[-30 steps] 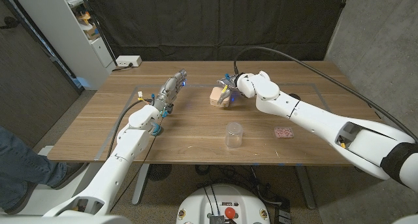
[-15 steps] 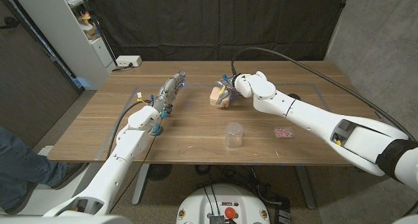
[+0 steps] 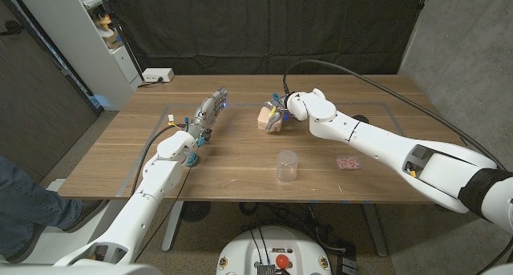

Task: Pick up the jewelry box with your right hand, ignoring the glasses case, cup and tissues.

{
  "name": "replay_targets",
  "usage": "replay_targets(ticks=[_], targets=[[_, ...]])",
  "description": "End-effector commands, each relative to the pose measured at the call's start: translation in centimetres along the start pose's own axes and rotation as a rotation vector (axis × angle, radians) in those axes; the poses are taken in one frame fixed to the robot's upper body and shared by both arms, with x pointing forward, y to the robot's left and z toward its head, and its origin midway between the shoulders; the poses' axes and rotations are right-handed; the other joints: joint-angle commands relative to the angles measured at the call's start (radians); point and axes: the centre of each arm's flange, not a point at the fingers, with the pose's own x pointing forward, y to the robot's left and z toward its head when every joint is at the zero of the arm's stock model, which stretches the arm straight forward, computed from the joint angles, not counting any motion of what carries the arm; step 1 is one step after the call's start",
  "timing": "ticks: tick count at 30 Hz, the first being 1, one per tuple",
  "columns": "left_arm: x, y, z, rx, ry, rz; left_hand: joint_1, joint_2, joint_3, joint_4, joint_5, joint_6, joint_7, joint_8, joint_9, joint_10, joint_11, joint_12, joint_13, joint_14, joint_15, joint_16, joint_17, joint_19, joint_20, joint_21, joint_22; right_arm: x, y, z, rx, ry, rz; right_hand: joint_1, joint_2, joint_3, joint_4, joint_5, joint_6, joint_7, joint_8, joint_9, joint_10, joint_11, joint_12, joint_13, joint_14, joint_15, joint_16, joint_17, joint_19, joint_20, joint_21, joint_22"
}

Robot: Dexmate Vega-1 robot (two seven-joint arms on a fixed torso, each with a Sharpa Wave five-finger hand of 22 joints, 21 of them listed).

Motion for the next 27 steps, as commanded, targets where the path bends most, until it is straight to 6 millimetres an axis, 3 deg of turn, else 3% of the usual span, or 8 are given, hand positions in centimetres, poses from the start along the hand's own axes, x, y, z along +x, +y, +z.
replay_targets(ticks=[1,8,18,20,23,25,26,27], targets=[[-0.11,-0.04,-0.34,0.001,0.011,-0.003,-0.006,-0.001,0.002,-0.004,-0.002,0.006,0.002,0.0,0.002,0.003,0.003,0.0,0.003,-0.006,0.001,0.002,0.002,-0.004,0.006,0.005,0.002,0.6,0.56,-0.16,0.003,0.017,0.02,0.01,0.002,-0.005,-0.003,0.009,-0.09,-0.009,0.009,0.005,-0.015,-0.012,0.007,0.001,0.009,0.0,0.009,-0.001,0.015,0.001,0.005,0.006],[-0.11,-0.04,-0.42,-0.001,0.013,-0.003,-0.007,-0.001,0.002,-0.004,-0.002,0.006,0.001,0.0,0.002,0.001,0.003,0.0,0.003,-0.006,0.001,0.002,0.002,-0.005,0.007,0.005,0.002,0.76,0.6,-0.11,-0.018,0.024,0.024,0.032,0.011,-0.016,-0.006,0.019,-0.009,-0.03,0.035,0.006,0.051,-0.05,0.031,0.007,0.033,-0.018,0.017,0.0,0.062,0.001,0.012,0.007],[-0.32,-0.07,-0.52,-0.004,0.014,0.0,-0.008,-0.001,0.002,-0.005,-0.002,0.005,0.001,0.0,0.002,0.001,0.002,0.0,0.003,-0.007,0.002,0.002,0.002,-0.005,0.01,0.005,0.002,1.2,1.06,0.08,-0.045,0.025,0.004,0.093,0.039,-0.021,-0.016,0.038,0.152,-0.057,0.079,0.011,0.173,-0.073,0.07,0.025,0.105,-0.06,0.042,0.003,0.118,-0.001,0.013,0.007],[-0.34,-0.09,-0.53,-0.005,0.013,0.0,-0.008,-0.001,0.002,-0.005,-0.002,0.006,0.001,0.0,0.002,0.002,0.002,0.0,0.003,-0.007,0.001,0.001,0.002,-0.005,0.009,0.005,0.002,1.26,1.06,0.15,-0.054,0.028,-0.004,0.126,0.054,-0.016,-0.023,0.044,0.198,-0.061,0.09,0.015,0.202,-0.083,0.078,0.031,0.15,-0.077,0.058,0.006,0.161,-0.004,0.022,0.008],[-0.29,-0.2,-0.5,-0.003,0.015,0.001,-0.008,-0.002,0.002,-0.005,-0.002,0.006,0.002,0.0,0.002,0.003,0.004,0.0,0.003,-0.007,0.001,0.001,0.002,-0.005,0.01,0.005,0.002,1.31,0.99,0.19,-0.061,0.033,-0.017,0.197,0.09,-0.003,-0.03,0.051,0.285,-0.076,0.116,0.03,0.256,-0.094,0.094,0.045,0.226,-0.13,0.089,0.019,0.297,-0.014,0.057,0.011],[-0.25,-0.28,-0.47,-0.004,0.015,0.0,-0.008,-0.002,0.002,-0.005,-0.002,0.006,0.002,0.0,0.002,0.002,0.004,0.0,0.003,-0.007,0.001,0.002,0.002,-0.005,0.014,0.005,0.002,1.31,0.96,0.2,-0.066,0.035,-0.026,0.235,0.112,0.005,-0.032,0.05,0.322,-0.086,0.129,0.04,0.289,-0.102,0.105,0.052,0.264,-0.154,0.109,0.031,0.387,-0.034,0.081,0.011],[-0.23,-0.33,-0.46,-0.002,0.016,-0.001,-0.009,-0.001,0.002,-0.005,-0.002,0.006,0.004,0.0,0.002,0.001,0.006,0.0,0.003,-0.007,0.003,0.002,0.002,-0.005,0.017,0.005,0.002,1.31,0.95,0.21,-0.065,0.035,-0.03,0.26,0.126,0.009,-0.032,0.044,0.358,-0.09,0.142,0.049,0.315,-0.109,0.113,0.059,0.298,-0.171,0.129,0.043,0.441,-0.059,0.093,0.01],[-0.2,-0.37,-0.45,-0.001,0.017,-0.001,-0.009,-0.001,0.002,-0.005,-0.002,0.006,0.004,0.0,0.002,0.002,0.006,0.0,0.003,-0.007,0.003,0.002,0.002,-0.005,0.018,0.005,0.002,1.31,0.95,0.21,-0.069,0.034,-0.036,0.267,0.127,0.007,-0.032,0.041,0.362,-0.094,0.144,0.052,0.341,-0.109,0.123,0.063,0.314,-0.177,0.138,0.048,0.454,-0.068,0.094,0.01]])
